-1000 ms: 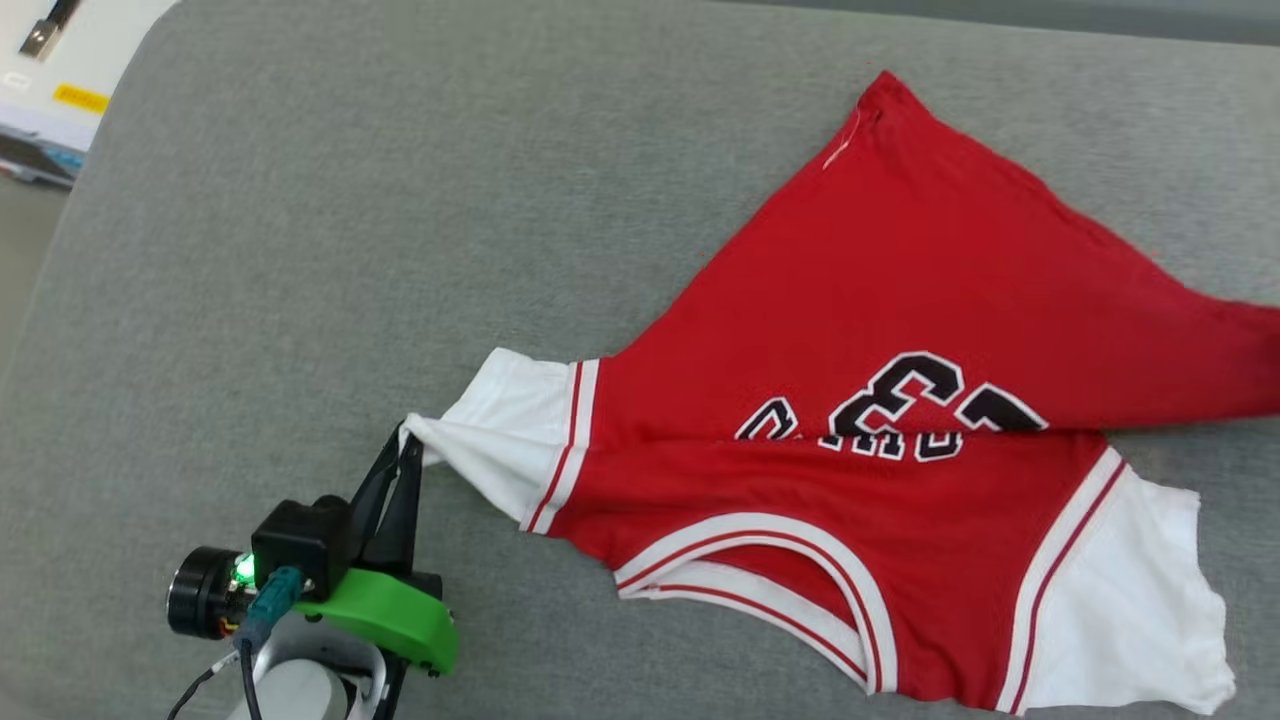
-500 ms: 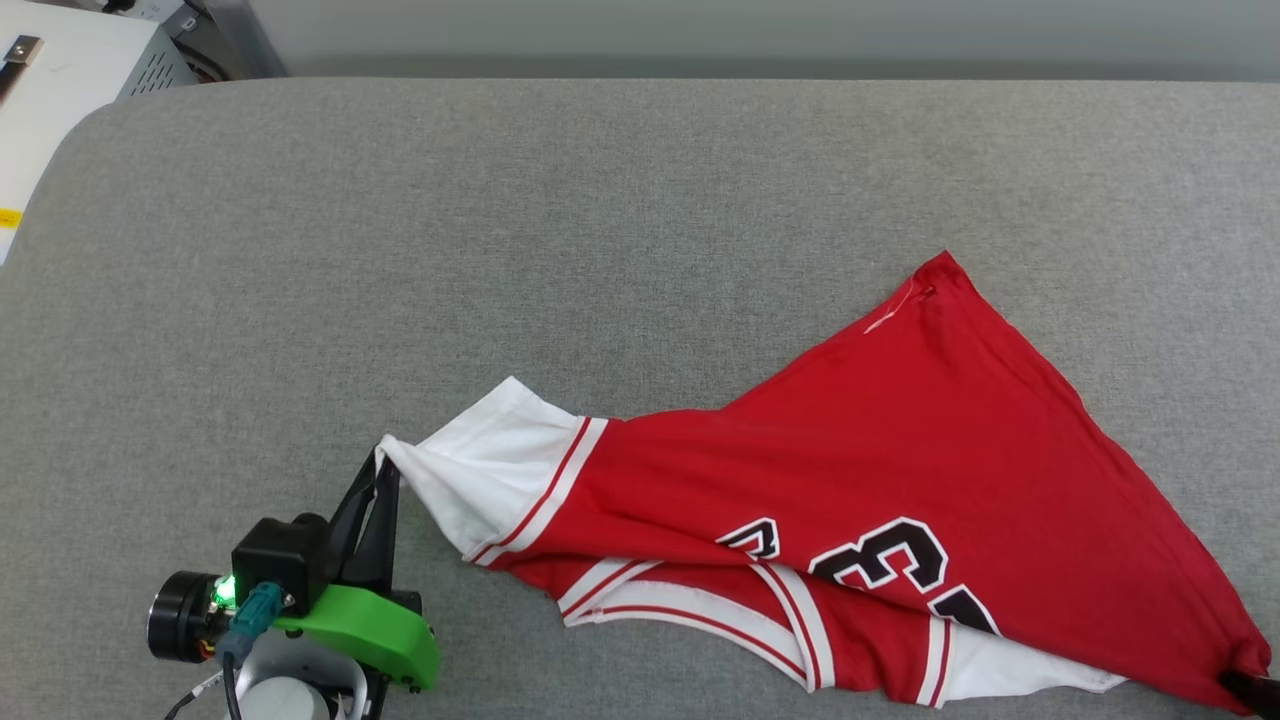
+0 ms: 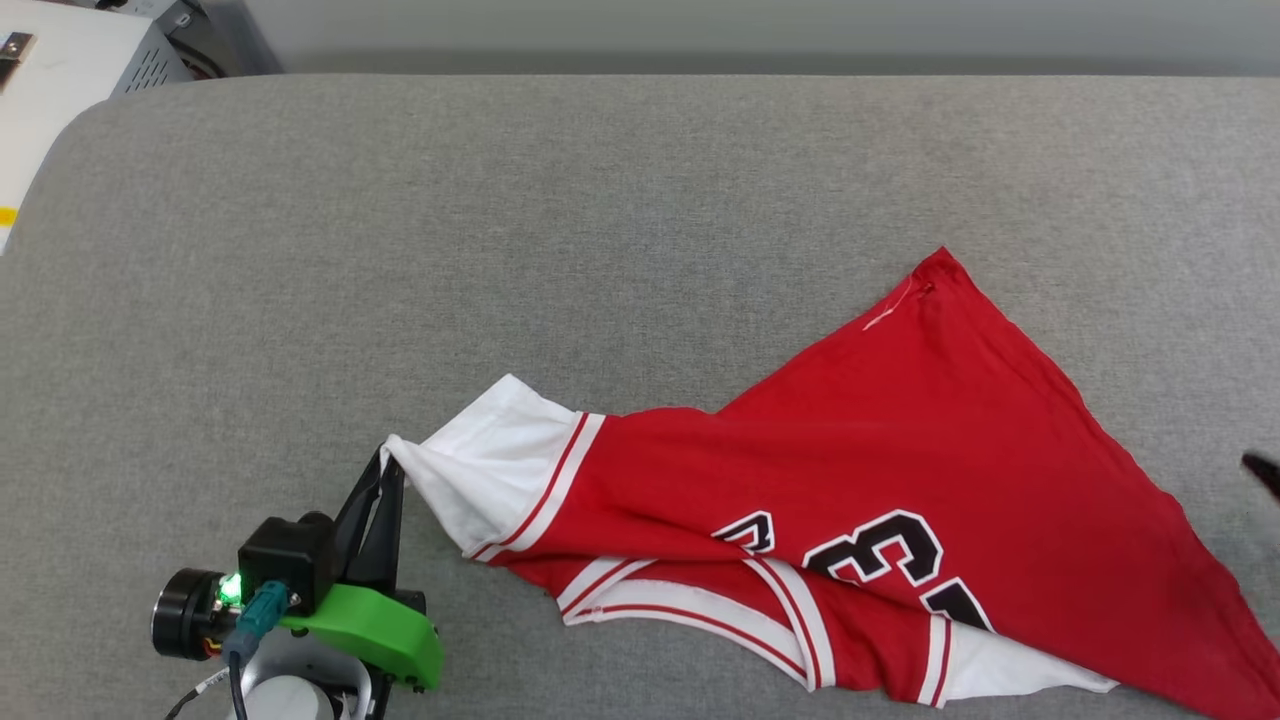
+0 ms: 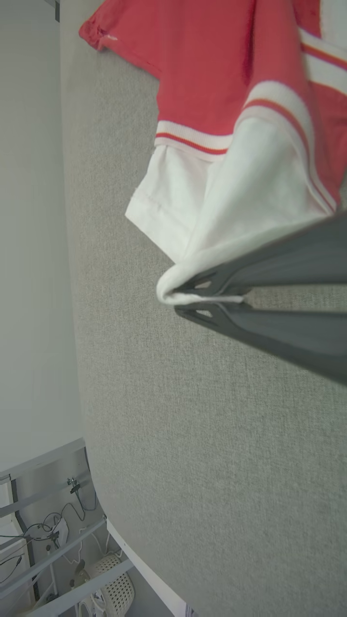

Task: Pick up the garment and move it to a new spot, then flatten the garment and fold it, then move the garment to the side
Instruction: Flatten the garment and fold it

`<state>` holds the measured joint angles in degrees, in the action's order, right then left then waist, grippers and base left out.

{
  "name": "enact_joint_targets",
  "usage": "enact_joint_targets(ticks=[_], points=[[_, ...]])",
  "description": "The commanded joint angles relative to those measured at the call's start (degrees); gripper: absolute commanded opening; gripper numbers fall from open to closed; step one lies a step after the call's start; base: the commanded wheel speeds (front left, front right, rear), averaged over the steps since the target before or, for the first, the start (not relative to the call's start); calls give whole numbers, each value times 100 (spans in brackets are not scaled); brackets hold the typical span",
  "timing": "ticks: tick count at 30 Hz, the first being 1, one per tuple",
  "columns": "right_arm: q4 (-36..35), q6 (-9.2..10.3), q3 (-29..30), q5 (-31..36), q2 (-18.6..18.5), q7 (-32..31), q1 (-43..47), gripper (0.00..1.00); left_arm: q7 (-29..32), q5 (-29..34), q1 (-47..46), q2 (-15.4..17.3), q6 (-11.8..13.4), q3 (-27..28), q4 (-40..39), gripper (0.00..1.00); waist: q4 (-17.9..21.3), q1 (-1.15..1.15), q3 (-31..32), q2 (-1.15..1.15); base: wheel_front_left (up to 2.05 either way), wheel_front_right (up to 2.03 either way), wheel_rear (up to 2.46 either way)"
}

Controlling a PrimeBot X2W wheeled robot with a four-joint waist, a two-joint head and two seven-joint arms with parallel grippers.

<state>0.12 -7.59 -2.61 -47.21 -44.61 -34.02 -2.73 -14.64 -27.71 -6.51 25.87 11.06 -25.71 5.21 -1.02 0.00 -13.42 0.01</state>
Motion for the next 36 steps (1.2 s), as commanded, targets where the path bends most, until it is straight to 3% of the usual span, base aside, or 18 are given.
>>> enact_joint_targets(ticks=[1,6,12,17,23,29,34,35,36], points=[[-221,10,198,28,-19,83,-291,100,-15,31,-110,10,0,-6,-33,0,-117,0,-94,-1,0,0,0],[-800,10,259,172,-29,-122,-1022,100,-8,96,-327,-22,-48,-73,-119,0,-334,0,-344,-1,0,0,0],[-802,10,-437,431,43,-892,-2237,100,-14,184,-713,-167,-156,-181,-129,0,-656,0,-730,-1,0,0,0],[-121,10,-1228,700,331,-1536,-3299,100,-25,261,-991,-336,-239,-229,-121,0,-895,0,-1042,-1,0,0,0],[968,10,-1824,992,671,-1614,-4113,100,-32,362,-1241,-545,-355,-269,-77,0,-1142,0,-1360,-1,0,0,0],[1835,10,-2426,1007,727,-1493,-4133,100,-34,477,-1361,-732,-469,-213,-8,0,-1279,0,-1511,-1,0,0,0],[1981,10,-2957,682,558,-1404,-3889,100,-35,558,-1346,-821,-535,-107,70,0,-1254,0,-1467,-1,0,0,0],[1983,10,-3019,636,521,-1322,-3899,22,-35,572,-1331,-830,-546,-75,87,0,-1224,0,-1442,-1,0,0,0],[1986,10,-3043,610,503,-1222,-3928,0,-35,586,-1319,-834,-556,-52,100,0,-1194,0,-1417,-1,0,0,0]])
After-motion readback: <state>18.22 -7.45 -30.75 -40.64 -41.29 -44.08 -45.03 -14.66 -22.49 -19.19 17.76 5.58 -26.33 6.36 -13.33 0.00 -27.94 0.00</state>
